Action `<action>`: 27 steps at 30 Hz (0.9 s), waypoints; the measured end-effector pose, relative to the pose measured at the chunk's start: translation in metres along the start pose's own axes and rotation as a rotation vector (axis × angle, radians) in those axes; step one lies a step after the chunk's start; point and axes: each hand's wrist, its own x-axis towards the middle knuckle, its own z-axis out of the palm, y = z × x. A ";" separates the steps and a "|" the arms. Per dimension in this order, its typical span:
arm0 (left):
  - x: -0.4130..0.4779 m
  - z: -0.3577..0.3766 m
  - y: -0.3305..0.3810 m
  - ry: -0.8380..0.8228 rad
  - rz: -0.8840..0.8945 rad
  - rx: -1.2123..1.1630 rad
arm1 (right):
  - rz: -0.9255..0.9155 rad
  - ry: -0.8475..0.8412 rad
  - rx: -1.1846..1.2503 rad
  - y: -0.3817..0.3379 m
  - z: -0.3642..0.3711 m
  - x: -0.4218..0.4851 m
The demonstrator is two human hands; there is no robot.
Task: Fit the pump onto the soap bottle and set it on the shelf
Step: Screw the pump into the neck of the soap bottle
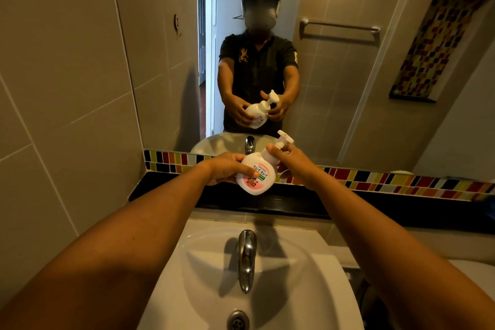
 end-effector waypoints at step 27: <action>-0.006 -0.009 0.005 0.032 0.007 0.032 | 0.157 -0.111 0.239 -0.005 -0.006 0.004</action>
